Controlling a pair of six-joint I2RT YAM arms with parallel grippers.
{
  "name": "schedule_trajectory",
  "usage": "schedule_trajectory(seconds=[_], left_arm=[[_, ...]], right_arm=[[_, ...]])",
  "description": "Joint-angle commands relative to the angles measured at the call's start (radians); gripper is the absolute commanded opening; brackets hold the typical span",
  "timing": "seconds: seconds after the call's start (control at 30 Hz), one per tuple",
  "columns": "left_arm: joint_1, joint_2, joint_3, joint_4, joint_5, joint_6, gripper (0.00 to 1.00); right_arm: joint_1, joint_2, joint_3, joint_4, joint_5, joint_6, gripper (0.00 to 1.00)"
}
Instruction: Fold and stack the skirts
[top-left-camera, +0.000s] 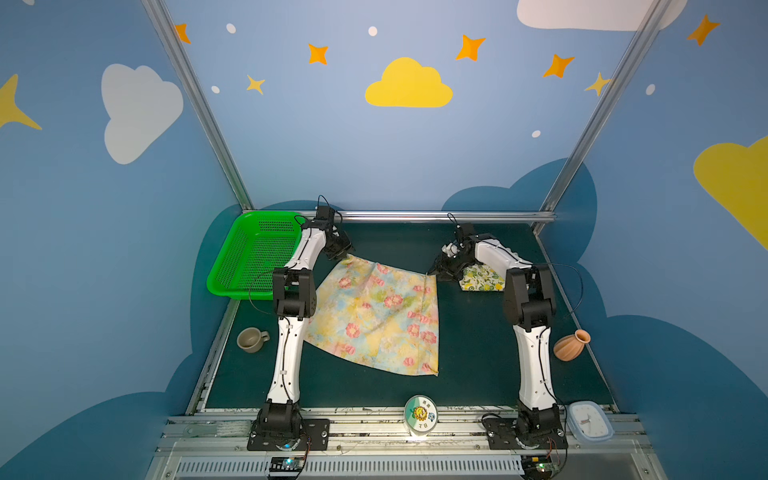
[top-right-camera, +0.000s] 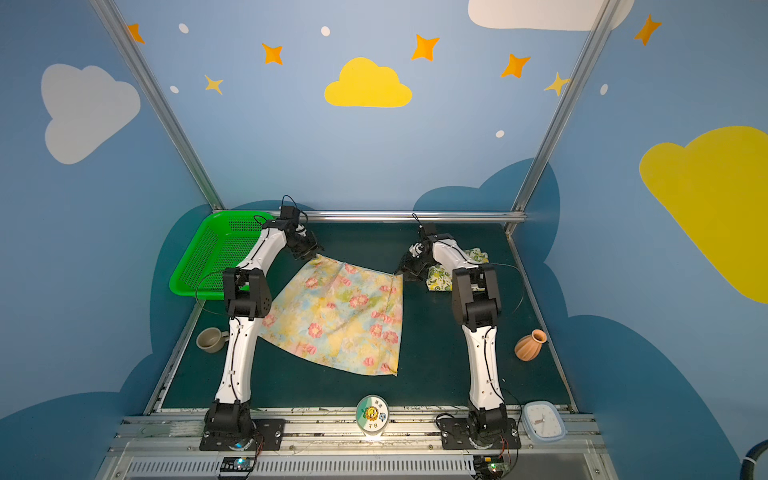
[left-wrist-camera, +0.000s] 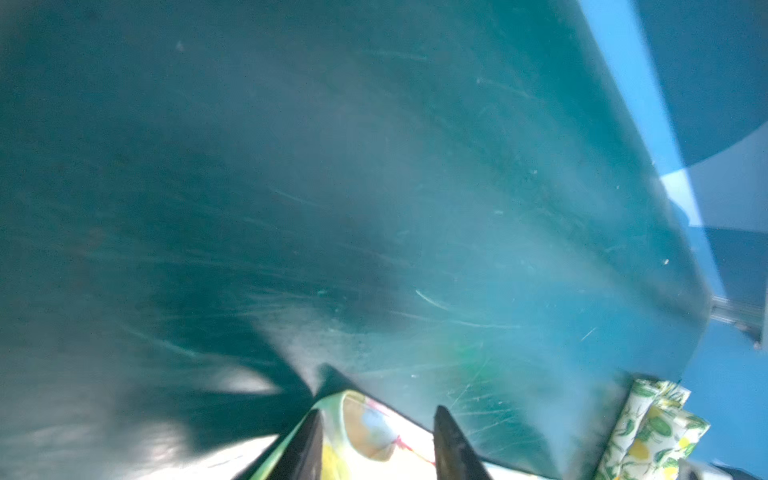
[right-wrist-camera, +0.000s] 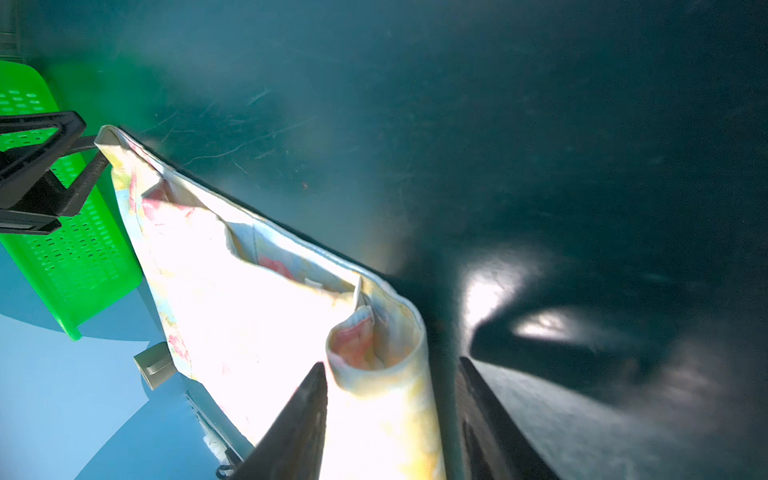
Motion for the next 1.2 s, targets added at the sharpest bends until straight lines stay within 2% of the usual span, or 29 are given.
schedule_trajectory(seconds=[0.0,0.17,0.23,0.33,0.43,0.57,0.83,0.97,1.17], left_arm=[[-0.003,0.032,0.008,-0.02,0.002,0.006,0.4],[-0.004,0.033,0.008,-0.025,-0.024,0.001,0.5],[-0.004,0.037,0.008,-0.022,-0.028,-0.005,0.49],[-0.006,0.045,0.008,-0.022,-0.031,-0.011,0.42],[-0.009,0.055,0.008,-0.022,-0.04,-0.017,0.27],[-0.011,0.06,0.008,-0.017,-0.034,-0.024,0.04],[-0.006,-0.027,0.004,0.016,-0.032,-0.048,0.04],[0.007,-0.119,0.02,0.068,-0.025,-0.084,0.04],[0.036,-0.181,0.259,0.045,-0.008,-0.142,0.04]], right_arm=[[0.005,0.031,0.035,-0.01,-0.008,0.01,0.49],[0.007,0.031,0.037,-0.028,0.014,0.0,0.49],[0.007,0.036,0.042,-0.036,0.019,-0.002,0.49],[0.009,0.044,0.052,-0.042,0.026,-0.005,0.47],[0.011,0.051,0.064,-0.047,0.029,-0.006,0.34],[0.009,0.05,0.078,-0.049,0.038,-0.004,0.0],[-0.009,-0.022,0.116,-0.062,0.056,-0.022,0.0],[-0.034,-0.051,0.227,-0.106,0.065,-0.071,0.0],[-0.079,-0.086,0.481,-0.118,0.058,-0.146,0.0]])
